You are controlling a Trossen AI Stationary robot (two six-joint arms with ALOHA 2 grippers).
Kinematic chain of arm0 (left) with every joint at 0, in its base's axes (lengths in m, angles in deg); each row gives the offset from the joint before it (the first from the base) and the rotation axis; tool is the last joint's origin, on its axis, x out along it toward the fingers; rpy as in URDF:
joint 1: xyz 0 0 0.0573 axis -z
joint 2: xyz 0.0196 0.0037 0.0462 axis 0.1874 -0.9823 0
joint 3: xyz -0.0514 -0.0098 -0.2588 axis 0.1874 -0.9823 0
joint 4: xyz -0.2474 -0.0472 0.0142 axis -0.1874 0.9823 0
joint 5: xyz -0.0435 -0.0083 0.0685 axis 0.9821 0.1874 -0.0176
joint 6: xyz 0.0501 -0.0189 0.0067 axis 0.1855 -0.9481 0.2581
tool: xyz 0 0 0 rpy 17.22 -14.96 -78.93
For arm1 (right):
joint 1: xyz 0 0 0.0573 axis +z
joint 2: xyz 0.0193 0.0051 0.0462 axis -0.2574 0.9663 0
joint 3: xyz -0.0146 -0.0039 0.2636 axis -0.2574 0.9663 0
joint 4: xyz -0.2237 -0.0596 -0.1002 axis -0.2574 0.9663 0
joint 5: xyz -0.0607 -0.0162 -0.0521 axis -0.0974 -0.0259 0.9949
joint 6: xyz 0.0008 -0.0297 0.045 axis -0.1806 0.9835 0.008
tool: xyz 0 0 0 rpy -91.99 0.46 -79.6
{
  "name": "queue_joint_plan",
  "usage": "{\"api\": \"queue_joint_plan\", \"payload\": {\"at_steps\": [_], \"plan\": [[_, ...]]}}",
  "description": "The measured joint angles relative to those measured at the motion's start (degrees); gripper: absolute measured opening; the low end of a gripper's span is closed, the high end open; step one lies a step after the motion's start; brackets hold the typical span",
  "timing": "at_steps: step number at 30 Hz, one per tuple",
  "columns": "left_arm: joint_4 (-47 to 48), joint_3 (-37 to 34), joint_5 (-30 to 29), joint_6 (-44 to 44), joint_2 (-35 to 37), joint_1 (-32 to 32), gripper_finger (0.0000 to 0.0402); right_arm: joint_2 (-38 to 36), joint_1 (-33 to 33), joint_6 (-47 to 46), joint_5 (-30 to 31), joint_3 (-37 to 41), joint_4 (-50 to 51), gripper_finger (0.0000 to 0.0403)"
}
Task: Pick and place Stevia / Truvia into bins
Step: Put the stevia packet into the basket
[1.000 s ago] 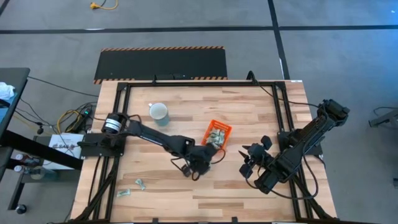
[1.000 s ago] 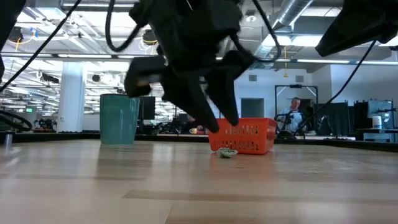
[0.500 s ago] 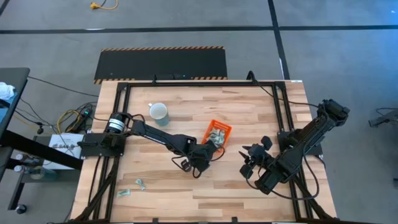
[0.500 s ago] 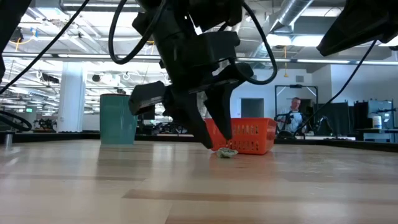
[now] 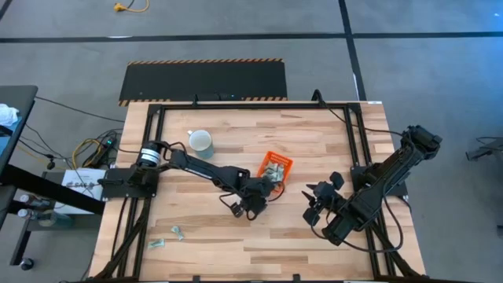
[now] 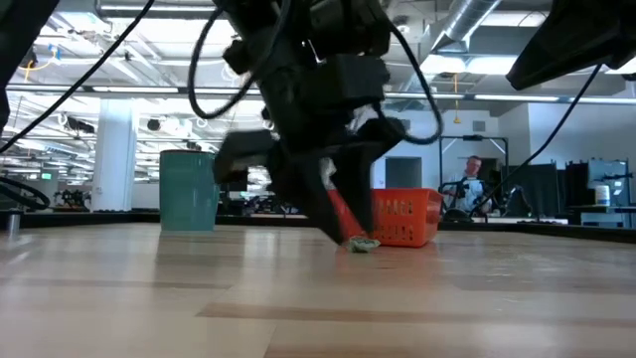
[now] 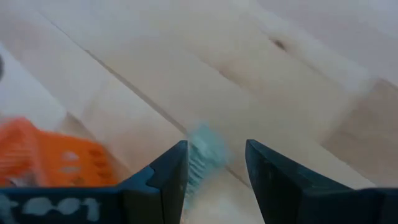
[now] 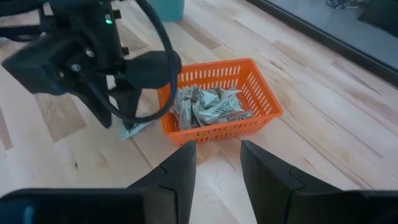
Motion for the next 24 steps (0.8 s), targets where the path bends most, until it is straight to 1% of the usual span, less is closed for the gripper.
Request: {"api": "queue_joint_plan", "payload": {"at_steps": [4,7,16,19,22,24], "plan": [[-1.57,-0.02,-1.98,-0.05,-0.46,-0.01,0.0151,-0.01,-0.09,0.0,-0.02,0.0,-0.04,0.0118],[-2.37,0.09,-2.35,-0.9,-0.89,-0.13,0.0151,-0.02,-0.09,0.0,0.02,0.0,-0.12,0.0118],[-0.99,0.28,-1.64,-5.63,-2.13,-0.22,0.015,0.0,-0.09,0.0,0.05,-0.02,-0.31,0.0118],[-1.05,0.28,-1.47,-8.48,-2.18,-0.22,0.015,-0.02,-0.09,0.0,0.07,-0.02,-0.33,0.0118],[-0.93,0.24,-1.49,-11.67,-2.23,-0.2,0.0138,0.0,-0.09,0.0,0.07,-0.01,-0.46,0.0118],[-0.49,0.22,-1.28,-13.93,-2.27,-0.2,0.012,0.0,-0.04,0.0,0.07,-0.02,-0.48,0.0118]]}}
